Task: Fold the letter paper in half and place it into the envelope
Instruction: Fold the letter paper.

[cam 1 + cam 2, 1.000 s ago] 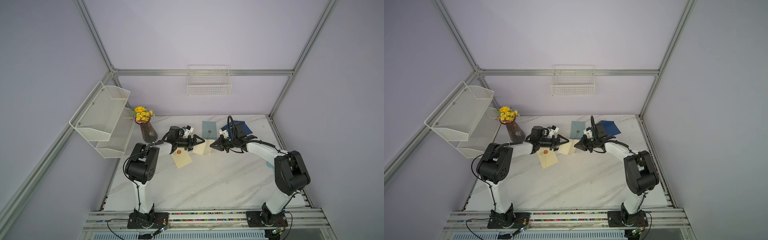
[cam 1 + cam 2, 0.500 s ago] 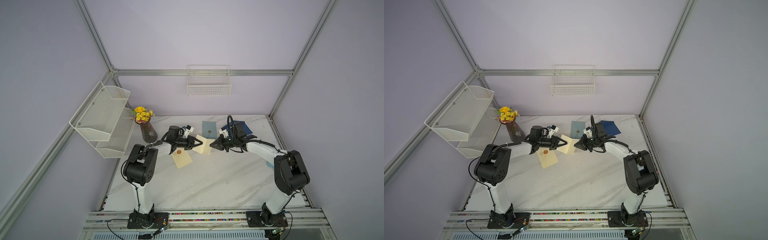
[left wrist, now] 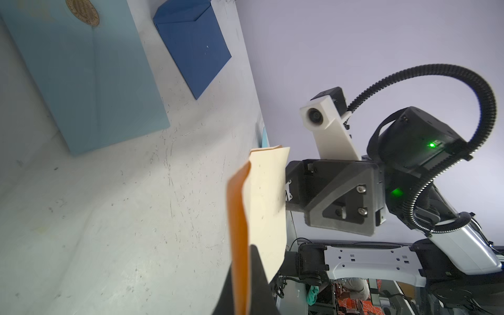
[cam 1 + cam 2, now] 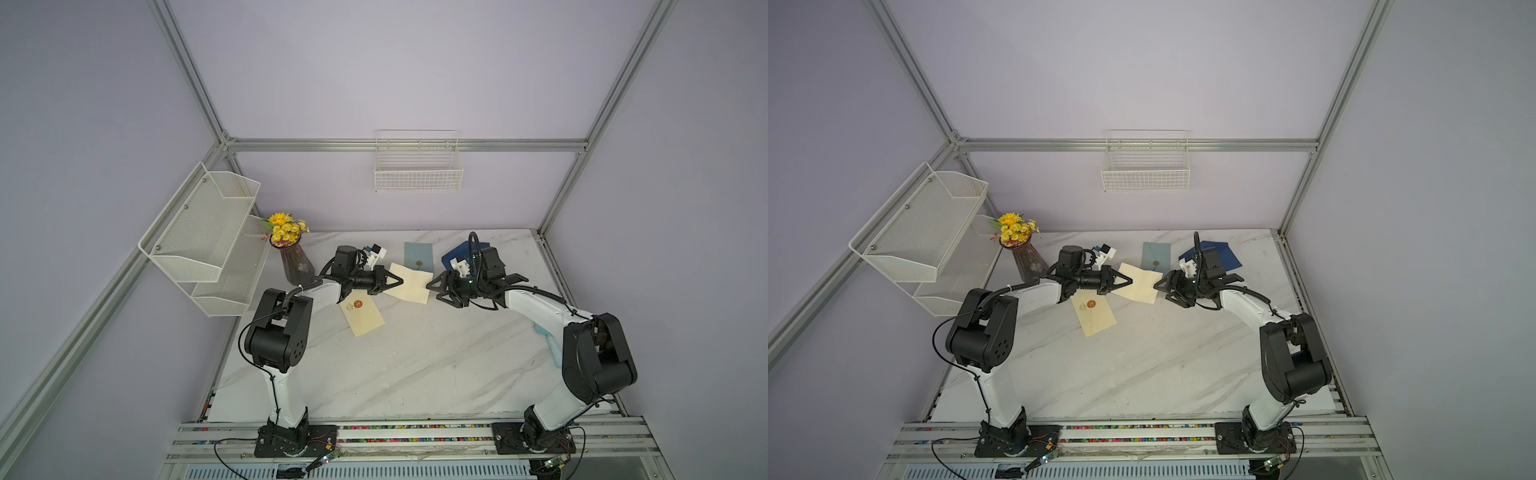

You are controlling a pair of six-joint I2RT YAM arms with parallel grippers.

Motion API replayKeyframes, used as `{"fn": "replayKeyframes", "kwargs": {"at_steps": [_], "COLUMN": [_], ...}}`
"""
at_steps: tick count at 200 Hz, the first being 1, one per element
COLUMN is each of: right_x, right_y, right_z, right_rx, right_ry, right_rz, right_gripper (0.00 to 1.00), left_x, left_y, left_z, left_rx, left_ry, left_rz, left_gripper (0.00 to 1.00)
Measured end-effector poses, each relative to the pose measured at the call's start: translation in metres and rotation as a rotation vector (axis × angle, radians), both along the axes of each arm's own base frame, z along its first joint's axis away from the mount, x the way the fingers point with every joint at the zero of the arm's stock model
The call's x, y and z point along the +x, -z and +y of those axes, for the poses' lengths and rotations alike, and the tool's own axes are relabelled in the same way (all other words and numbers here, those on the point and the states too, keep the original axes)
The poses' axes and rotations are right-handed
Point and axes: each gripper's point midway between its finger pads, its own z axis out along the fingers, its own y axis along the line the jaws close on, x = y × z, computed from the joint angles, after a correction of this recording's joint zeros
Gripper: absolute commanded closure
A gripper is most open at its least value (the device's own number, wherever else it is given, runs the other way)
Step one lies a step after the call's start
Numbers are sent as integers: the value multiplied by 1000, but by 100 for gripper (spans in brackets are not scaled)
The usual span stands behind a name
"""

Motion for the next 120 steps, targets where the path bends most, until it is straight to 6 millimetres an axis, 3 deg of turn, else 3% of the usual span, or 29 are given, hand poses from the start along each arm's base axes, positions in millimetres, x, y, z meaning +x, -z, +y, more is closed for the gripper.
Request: {"fn": "replayKeyframes", "kwargs": {"at_steps": [29,60,84,120], "right_x": [-4,-5,1,11], "right_y": [20,24,21,13], "right_z": [-12,-15,-9,9], "right_rx": [-71,-89,-52,16], "right_ry": [47,58,53,24], "right_rz": [48,59,46,24], "right_gripper": [30,18,11,9], "left_x": [2,4,9,10], "left_y": [-6,-13,-22,-29], "left_z": [3,2,0,-1], "left_rx": [-7,-29,-59,-103], "left_ry": [-9,-17,-28,-42], "left_rz": [-6,-7,-20,-24], "left_gripper": [100,100,100,100]}}
